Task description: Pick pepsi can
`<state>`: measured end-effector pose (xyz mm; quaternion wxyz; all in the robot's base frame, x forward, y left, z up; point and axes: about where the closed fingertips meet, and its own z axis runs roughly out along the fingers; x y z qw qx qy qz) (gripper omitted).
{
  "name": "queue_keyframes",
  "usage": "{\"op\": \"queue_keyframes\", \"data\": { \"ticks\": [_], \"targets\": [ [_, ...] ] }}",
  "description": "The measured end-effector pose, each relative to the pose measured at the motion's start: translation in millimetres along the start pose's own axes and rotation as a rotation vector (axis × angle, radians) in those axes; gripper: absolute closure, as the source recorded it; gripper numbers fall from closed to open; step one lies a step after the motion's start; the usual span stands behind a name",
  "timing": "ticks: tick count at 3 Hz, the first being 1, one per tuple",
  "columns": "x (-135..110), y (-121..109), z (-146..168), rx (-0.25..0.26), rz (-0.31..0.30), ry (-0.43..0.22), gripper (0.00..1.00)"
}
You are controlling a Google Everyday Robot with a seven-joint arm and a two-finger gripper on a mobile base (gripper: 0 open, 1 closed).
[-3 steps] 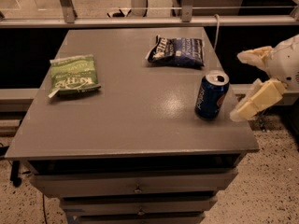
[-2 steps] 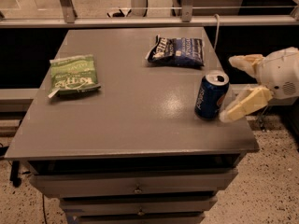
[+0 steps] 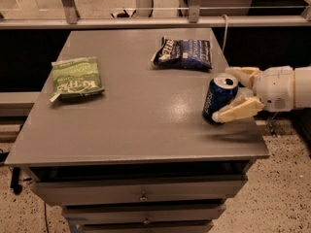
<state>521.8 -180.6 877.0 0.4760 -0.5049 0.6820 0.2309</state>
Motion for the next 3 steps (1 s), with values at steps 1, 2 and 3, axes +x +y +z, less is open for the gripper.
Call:
{"op": "queue_keyframes", "data": {
  "ticks": [1,2,3],
  "targets": [
    [-1,-5,3,0.006,0.023,-0.036,0.4],
    [-16,-8,1,-0.008,0.058,-0.064,0.64],
    [-43,-17,-6,0.007,0.033,-0.095,0.87]
  ]
}}
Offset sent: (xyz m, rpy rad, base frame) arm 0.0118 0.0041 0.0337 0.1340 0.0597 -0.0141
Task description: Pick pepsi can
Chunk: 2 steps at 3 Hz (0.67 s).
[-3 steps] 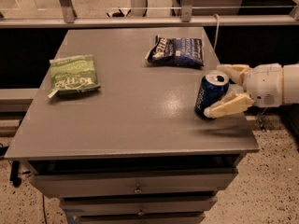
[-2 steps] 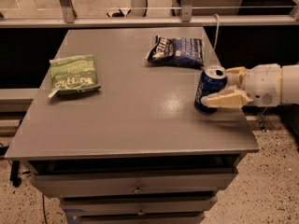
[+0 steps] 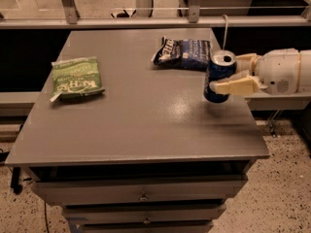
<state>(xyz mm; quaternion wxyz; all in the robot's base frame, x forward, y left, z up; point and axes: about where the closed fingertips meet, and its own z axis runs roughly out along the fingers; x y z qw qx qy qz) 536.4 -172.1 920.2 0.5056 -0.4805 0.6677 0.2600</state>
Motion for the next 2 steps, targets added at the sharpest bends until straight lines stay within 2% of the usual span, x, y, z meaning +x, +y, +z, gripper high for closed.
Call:
{"op": "queue_keyframes", "data": {
  "ticks": [1,2],
  "targets": [
    [-30.0,-17.7,-10.0,0.035,-0.07,0.0,1.0],
    [-35.6,-20.7,-12.0,0.042,-0.08,-0.004,1.0]
  ]
}}
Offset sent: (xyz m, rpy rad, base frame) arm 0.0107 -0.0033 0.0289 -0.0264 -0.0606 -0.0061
